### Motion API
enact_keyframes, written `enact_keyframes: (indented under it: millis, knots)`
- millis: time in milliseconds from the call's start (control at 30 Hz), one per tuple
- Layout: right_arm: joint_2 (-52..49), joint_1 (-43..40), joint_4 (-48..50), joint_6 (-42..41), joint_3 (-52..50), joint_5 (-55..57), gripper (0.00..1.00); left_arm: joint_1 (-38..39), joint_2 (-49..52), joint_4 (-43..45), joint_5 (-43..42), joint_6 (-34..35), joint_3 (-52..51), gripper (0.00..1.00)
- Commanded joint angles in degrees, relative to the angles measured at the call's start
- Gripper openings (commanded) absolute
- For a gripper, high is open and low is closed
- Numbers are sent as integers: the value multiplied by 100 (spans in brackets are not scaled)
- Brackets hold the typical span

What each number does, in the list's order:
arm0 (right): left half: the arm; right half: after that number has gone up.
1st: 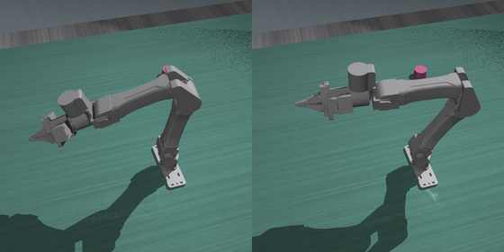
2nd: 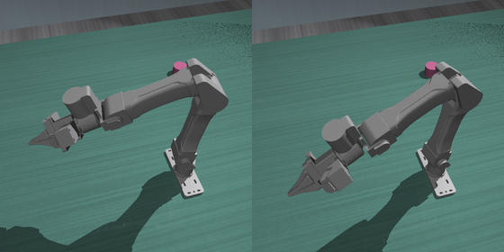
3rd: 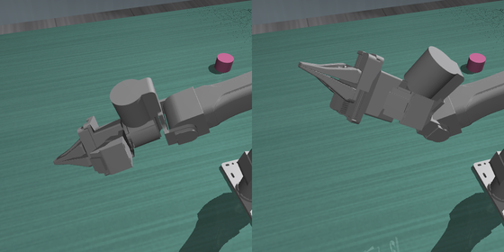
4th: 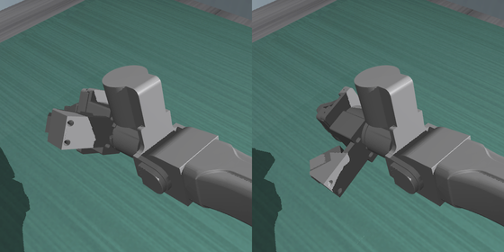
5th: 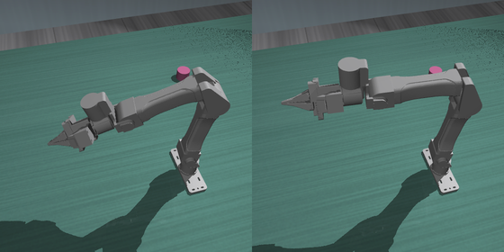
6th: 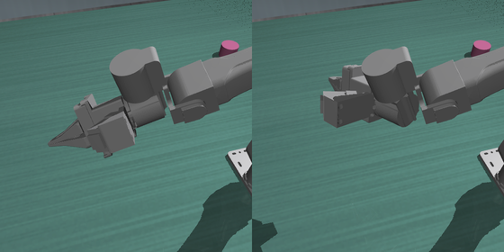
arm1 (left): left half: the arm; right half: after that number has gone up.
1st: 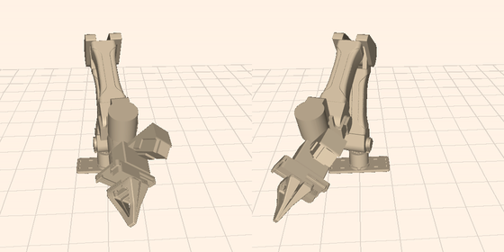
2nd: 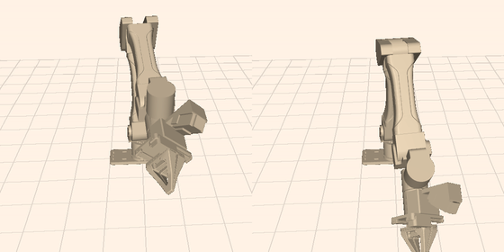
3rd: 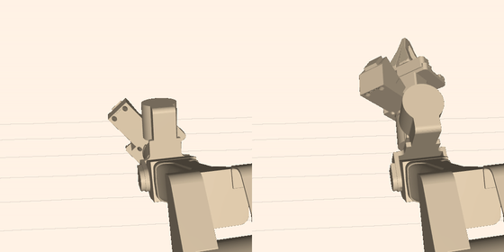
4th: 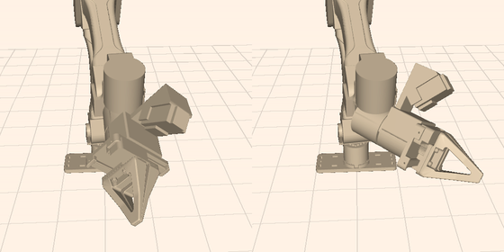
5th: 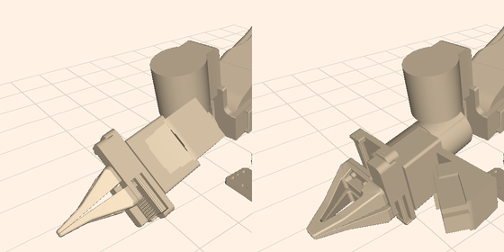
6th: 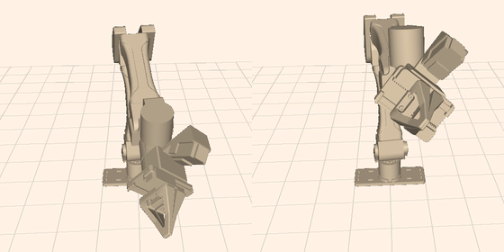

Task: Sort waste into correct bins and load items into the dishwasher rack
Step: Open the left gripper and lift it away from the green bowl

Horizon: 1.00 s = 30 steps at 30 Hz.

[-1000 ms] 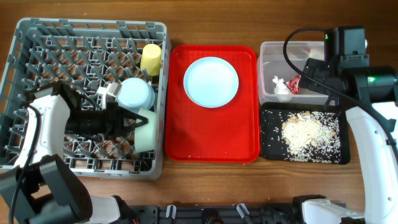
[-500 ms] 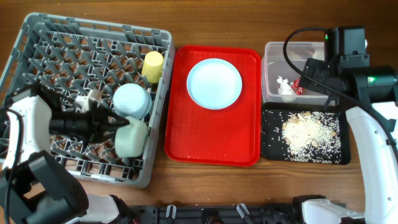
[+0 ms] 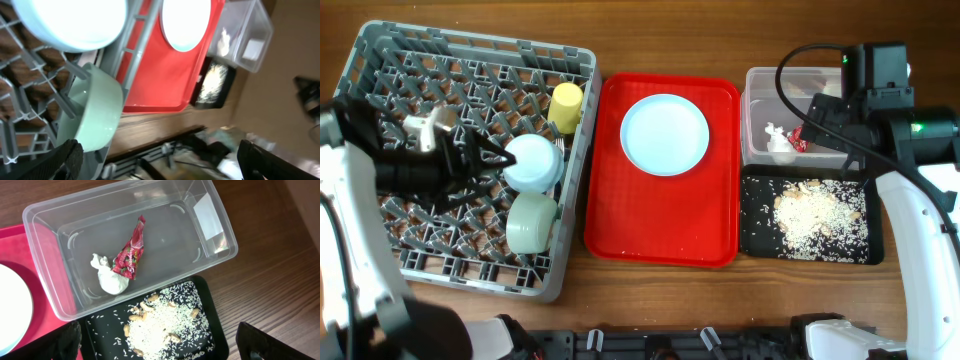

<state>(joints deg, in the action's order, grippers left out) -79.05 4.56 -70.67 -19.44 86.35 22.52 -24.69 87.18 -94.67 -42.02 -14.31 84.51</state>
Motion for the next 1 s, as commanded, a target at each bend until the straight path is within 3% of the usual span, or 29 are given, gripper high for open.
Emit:
enact_keyframes:
  millis: [0,100,133,167,200,267,333,433,533,667,867,967]
  knots:
    - [42,-13,15,-7,22,-37,100,660,-479,144,245,118,120,100]
    - [42,-13,15,-7,22,-37,100,1126,-490,109,-236,116,120,100]
    - [42,-13,15,-9,22,-37,99,1427,-490,227,-232,-131,81,45]
    - [42,-13,17,-9,22,-37,100,1567,-490,289,-186,-177,57,14]
    - [42,-13,15,-9,22,-37,100,1803,-490,382,-157,-155,-20,4]
    - [42,-13,15,-9,22,-37,100,2214,-490,560,-39,175,-243,4]
    - [42,-13,15,-9,22,-37,100,2640,-487,870,684,1051,-538,4]
    - [42,-13,17,-9,22,-37,100,3224,-487,1322,2404,2559,-1062,4]
    - [42,-13,17,-9,22,-37,100,3589,-444,1351,3670,3475,-1405,4]
    - [39,-13,17,-7,22,-37,100,3633,-396,1110,4424,3910,-1508,4]
    - [42,-13,17,-9,22,-37,100,2992,-398,940,6413,4839,-1502,4]
    - [42,-13,17,-7,22,-37,100,2573,-398,960,6369,4951,-1370,4]
